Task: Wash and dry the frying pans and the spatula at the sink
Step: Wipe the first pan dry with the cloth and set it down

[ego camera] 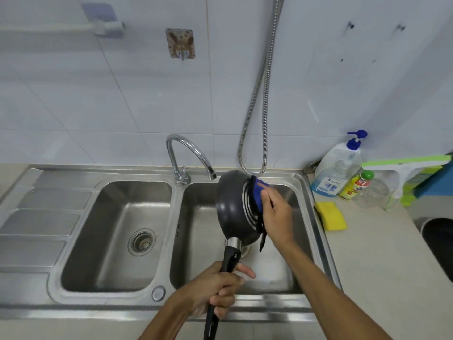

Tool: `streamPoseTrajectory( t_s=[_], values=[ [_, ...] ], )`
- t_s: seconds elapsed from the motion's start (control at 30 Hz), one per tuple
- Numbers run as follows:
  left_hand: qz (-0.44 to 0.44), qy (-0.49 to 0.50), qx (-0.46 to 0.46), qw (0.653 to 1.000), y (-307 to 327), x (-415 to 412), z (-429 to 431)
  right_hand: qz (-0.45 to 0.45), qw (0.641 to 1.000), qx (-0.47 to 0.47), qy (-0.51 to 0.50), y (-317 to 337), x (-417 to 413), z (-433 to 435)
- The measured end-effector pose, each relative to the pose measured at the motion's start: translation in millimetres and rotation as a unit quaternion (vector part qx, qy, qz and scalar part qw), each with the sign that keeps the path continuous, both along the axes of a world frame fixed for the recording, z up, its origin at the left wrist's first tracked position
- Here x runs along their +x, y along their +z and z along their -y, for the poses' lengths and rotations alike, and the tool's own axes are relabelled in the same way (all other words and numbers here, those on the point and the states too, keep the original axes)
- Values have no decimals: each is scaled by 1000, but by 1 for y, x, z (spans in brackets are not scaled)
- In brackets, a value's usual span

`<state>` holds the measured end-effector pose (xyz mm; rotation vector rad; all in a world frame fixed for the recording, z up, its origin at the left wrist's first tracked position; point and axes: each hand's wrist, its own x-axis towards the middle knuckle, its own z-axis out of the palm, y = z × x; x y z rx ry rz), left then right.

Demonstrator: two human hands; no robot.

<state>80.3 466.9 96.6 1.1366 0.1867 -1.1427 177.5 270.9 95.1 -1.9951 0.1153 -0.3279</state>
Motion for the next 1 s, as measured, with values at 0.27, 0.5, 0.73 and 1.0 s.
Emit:
streamPoseTrajectory(
  t_s=[0.27,0.5,0.73,1.0],
  values=[
    [250,104,359,893,-55,7,7,-13,957,288,-12,50,-23,-5],
    [304,63,544,780,-81,2,-7,102,900,416,77,166,-11,-7],
    [330,48,521,786,-91,-11,3,128,895,417,92,176,-7,-21],
    [348,58,467,811,-81,-14,15,-40,999,0,25,24,4,9]
  ],
)
